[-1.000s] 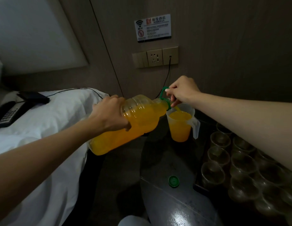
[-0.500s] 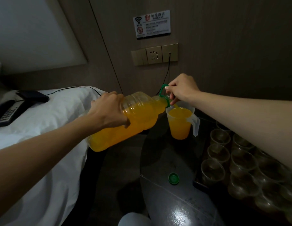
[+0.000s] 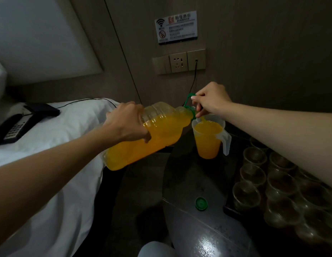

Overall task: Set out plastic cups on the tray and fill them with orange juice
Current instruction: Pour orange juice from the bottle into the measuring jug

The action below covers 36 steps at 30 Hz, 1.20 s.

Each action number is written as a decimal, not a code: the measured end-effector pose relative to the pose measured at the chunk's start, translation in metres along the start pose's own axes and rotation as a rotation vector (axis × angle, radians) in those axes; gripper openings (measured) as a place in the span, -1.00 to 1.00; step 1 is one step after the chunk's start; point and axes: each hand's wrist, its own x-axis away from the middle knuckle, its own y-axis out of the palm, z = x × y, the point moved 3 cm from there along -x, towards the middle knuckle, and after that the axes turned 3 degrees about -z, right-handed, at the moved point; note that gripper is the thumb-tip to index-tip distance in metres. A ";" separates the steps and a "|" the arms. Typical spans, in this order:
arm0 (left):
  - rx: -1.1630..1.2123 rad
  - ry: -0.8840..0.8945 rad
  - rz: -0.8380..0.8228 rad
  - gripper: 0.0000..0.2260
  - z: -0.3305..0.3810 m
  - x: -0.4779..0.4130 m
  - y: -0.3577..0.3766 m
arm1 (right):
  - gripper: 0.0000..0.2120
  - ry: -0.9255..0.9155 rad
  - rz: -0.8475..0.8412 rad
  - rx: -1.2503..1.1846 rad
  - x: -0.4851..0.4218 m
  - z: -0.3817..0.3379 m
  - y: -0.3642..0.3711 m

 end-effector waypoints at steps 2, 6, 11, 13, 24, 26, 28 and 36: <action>0.003 -0.002 0.004 -0.35 0.000 0.000 0.000 | -0.82 -0.002 -0.003 0.001 0.000 -0.001 0.000; 0.012 -0.001 0.007 -0.36 0.000 0.001 0.001 | -0.82 -0.005 0.006 0.012 0.000 -0.001 0.000; 0.018 -0.003 0.009 -0.37 0.000 -0.001 0.003 | -0.83 -0.012 0.020 0.017 0.001 -0.001 -0.001; 0.040 -0.006 0.018 -0.41 -0.002 -0.003 0.005 | -0.83 -0.023 0.039 0.021 0.000 -0.001 -0.002; 0.396 -0.078 0.078 -0.36 -0.011 -0.014 0.072 | -0.82 -0.172 0.190 0.040 0.006 -0.015 -0.017; 0.502 -0.102 0.129 -0.34 -0.008 -0.012 0.086 | -0.82 -0.225 0.218 0.046 0.011 -0.025 -0.017; 0.620 -0.131 0.155 -0.31 -0.005 -0.009 0.100 | -0.82 -0.272 0.246 0.025 0.017 -0.036 -0.014; 1.138 -0.268 0.202 -0.20 0.012 0.008 0.172 | -0.88 -0.501 0.241 0.084 0.058 -0.064 0.032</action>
